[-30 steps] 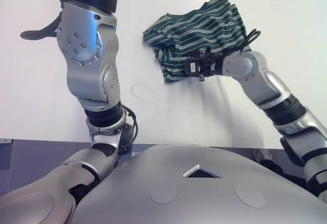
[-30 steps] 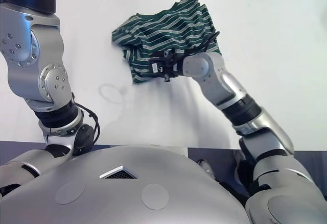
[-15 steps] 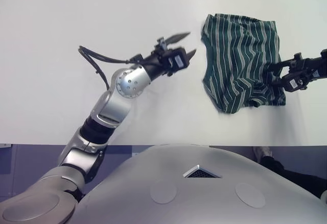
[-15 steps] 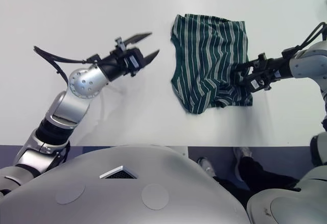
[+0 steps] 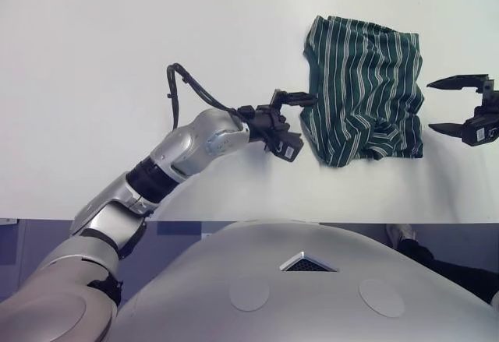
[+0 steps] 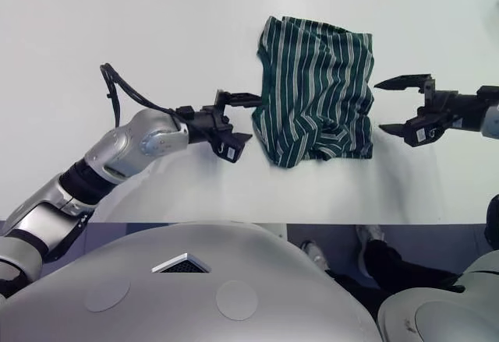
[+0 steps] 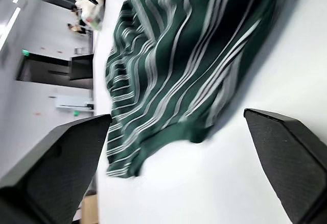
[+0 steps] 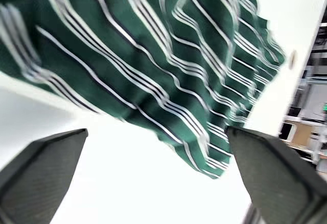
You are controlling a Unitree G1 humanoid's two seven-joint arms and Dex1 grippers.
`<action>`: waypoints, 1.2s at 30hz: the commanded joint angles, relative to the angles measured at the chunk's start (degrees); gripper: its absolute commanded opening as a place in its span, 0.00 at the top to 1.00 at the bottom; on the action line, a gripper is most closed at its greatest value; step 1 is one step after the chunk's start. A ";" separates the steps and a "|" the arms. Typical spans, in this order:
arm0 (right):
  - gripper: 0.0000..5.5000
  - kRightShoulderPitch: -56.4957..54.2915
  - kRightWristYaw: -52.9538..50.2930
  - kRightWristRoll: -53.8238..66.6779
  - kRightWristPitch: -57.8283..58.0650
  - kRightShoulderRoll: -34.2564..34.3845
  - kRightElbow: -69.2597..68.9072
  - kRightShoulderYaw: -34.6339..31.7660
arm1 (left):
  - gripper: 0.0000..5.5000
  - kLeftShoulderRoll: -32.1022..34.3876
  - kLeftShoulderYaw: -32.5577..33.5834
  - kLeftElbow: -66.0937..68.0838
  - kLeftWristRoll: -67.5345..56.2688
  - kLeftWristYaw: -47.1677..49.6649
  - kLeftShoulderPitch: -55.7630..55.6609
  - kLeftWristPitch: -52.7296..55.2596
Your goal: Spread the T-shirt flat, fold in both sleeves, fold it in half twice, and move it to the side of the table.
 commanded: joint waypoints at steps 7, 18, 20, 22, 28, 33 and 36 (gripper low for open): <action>0.02 3.69 -40.66 -31.17 2.15 -0.50 -10.38 15.52 | 0.02 -4.34 -7.07 16.44 4.50 1.29 -1.51 -8.43; 0.28 -0.01 -63.38 -41.40 9.54 4.10 -7.21 32.54 | 0.39 -8.18 -5.01 26.16 4.11 3.70 -1.85 -7.97; 0.39 -0.83 -63.92 -40.34 9.57 5.57 -6.01 33.98 | 0.48 -9.19 -4.51 28.19 4.01 4.87 -2.47 -7.83; 0.49 -1.36 -63.59 -38.25 8.98 7.51 -5.51 34.60 | 0.57 -10.10 -4.26 29.69 3.69 5.71 -2.77 -7.74; 0.75 -1.52 -61.22 -33.03 6.87 9.61 -4.33 34.87 | 0.74 -10.93 -4.06 32.17 1.06 5.43 -2.75 -9.64; 0.95 -2.84 -56.64 -27.77 4.66 9.25 -1.24 33.36 | 0.84 -10.62 -4.07 32.69 -0.17 4.43 -2.86 -10.03; 0.97 -4.75 -51.23 -22.23 1.14 9.89 0.42 31.45 | 0.89 -10.31 -3.91 32.98 -0.82 3.39 -3.43 -10.28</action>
